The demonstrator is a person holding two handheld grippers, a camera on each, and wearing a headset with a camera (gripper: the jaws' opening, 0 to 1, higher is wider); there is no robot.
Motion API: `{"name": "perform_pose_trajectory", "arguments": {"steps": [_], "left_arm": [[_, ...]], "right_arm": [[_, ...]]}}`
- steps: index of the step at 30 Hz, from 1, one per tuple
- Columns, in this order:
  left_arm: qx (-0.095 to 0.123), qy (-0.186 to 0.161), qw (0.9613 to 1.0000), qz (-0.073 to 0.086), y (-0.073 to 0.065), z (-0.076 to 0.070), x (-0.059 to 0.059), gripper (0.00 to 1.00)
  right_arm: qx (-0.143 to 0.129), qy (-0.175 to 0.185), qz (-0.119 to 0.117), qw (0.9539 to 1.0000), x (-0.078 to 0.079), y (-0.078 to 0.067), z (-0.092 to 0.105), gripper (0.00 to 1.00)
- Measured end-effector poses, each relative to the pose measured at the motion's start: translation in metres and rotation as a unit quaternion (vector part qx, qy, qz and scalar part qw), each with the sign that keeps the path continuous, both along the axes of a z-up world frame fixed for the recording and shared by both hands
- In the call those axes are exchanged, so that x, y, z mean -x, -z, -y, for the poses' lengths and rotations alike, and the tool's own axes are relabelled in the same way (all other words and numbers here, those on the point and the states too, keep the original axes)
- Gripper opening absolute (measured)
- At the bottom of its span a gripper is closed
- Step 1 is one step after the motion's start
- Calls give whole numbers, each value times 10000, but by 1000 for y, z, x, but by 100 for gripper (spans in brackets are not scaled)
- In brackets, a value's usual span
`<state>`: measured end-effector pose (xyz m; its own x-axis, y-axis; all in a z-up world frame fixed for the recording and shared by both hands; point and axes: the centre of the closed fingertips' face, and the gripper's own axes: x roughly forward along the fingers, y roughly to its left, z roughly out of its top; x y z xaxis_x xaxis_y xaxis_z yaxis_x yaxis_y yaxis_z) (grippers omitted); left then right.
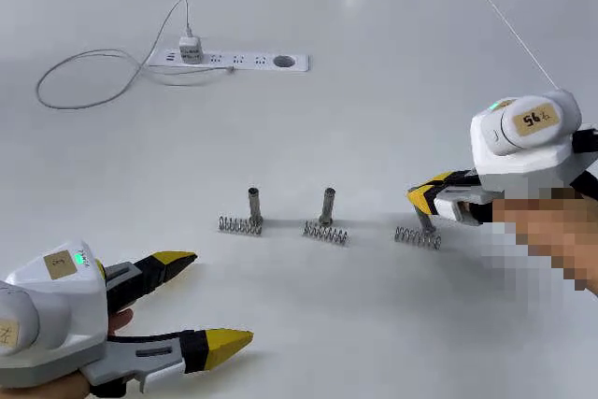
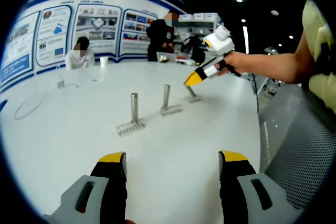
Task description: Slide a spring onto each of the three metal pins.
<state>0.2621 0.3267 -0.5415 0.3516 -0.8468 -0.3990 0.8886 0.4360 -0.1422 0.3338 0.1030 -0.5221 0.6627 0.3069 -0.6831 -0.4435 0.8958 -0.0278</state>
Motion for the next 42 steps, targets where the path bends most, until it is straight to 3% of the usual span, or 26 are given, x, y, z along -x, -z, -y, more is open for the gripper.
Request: {"name": "perform_pose_trajectory", "arguments": {"steps": [42], "left_arm": [[6, -1, 10000, 42, -3, 1, 1, 73]], "right_arm": [[-84, -37, 160, 9998, 11, -11, 0, 8]]}}
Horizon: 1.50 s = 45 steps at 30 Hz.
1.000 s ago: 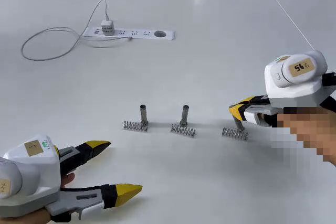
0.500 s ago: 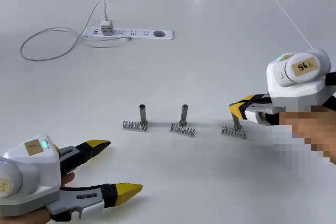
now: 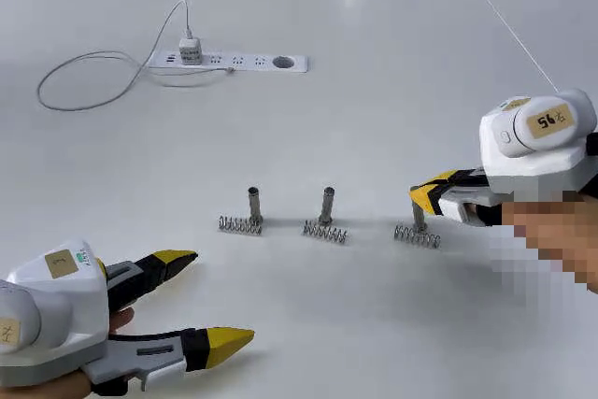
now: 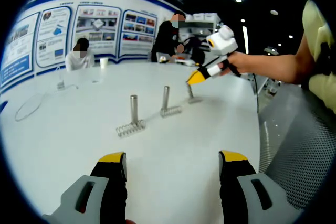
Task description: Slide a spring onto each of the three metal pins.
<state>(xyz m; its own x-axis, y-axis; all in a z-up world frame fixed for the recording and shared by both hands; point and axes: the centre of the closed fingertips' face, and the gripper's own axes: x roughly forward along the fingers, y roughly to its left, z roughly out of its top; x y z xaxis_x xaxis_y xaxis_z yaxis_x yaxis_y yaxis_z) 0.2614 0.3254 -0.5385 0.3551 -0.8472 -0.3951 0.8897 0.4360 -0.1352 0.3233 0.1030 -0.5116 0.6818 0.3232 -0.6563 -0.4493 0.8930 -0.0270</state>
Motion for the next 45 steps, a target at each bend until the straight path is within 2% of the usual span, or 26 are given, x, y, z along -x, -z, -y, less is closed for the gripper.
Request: {"name": "perform_pose_trajectory", "arguments": {"steps": [17, 45], "left_arm": [[-1, 33, 10000, 40, -3, 2, 2, 73], [-16, 65, 10000, 34, -2, 2, 3, 73]], "right_arm": [[-11, 4, 19, 10000, 13, -2, 8, 9], [75, -75, -43, 9999, 20, 3, 13, 11]]}}
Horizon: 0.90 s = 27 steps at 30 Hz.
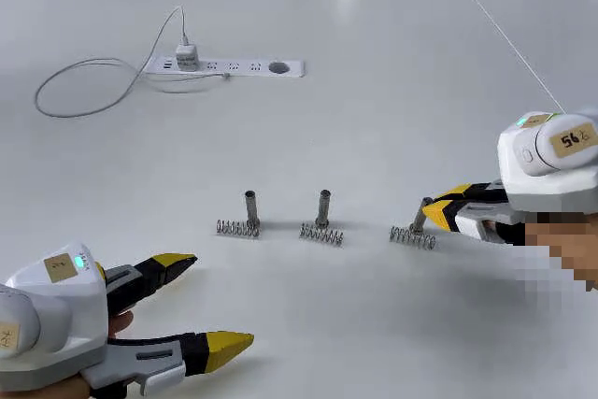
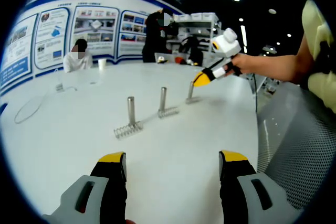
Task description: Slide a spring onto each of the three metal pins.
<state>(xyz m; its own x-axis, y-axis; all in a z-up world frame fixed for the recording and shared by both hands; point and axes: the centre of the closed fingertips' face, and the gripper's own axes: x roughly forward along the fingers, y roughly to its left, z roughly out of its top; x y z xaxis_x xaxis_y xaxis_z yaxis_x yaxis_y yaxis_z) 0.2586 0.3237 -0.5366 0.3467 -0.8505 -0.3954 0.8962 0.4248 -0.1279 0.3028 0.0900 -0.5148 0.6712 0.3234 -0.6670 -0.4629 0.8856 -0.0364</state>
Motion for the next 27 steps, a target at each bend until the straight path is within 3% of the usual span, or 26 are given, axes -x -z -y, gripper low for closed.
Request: {"name": "perform_pose_trajectory", "arguments": {"steps": [15, 27], "left_arm": [[-2, 12, 10000, 2, 0, 1, 1, 73], [-7, -9, 10000, -20, 1, 0, 1, 73]], "right_arm": [[31, -163, -115, 9998, 6, 9, 0, 13], [31, -380, -343, 9987, 13, 23, 0, 15]]}}
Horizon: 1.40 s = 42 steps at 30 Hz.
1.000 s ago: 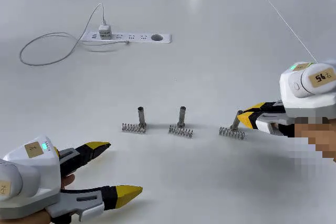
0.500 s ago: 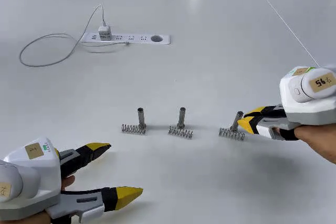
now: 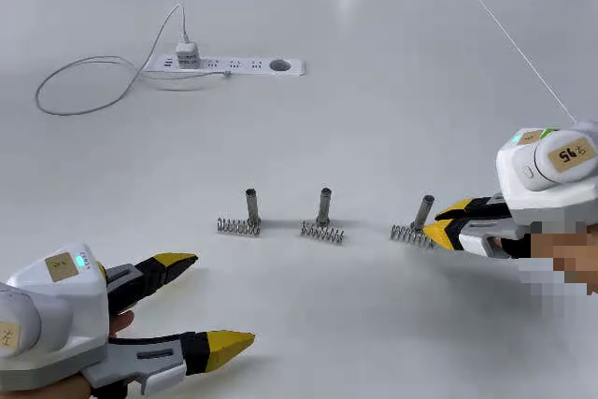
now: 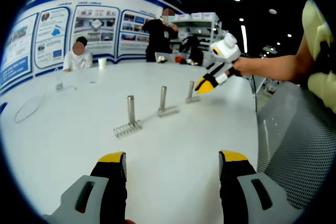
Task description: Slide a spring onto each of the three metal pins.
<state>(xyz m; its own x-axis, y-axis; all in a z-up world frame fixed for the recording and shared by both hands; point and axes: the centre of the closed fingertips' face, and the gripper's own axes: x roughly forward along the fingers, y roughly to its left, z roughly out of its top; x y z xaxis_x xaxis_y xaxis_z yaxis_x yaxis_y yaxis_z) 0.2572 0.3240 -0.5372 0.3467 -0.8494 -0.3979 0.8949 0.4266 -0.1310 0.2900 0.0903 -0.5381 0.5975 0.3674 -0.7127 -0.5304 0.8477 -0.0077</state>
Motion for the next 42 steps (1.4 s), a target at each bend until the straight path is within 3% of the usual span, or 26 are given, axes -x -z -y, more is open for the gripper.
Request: {"name": "perform_pose_trajectory", "arguments": {"steps": [22, 42], "left_arm": [[2, -1, 10000, -20, 0, 2, 0, 73], [59, 51, 10000, -46, -3, 5, 2, 72]], "right_arm": [[117, -613, -260, 9977, 7, 21, -2, 16], [236, -953, -286, 9948, 10, 25, -6, 13]]}}
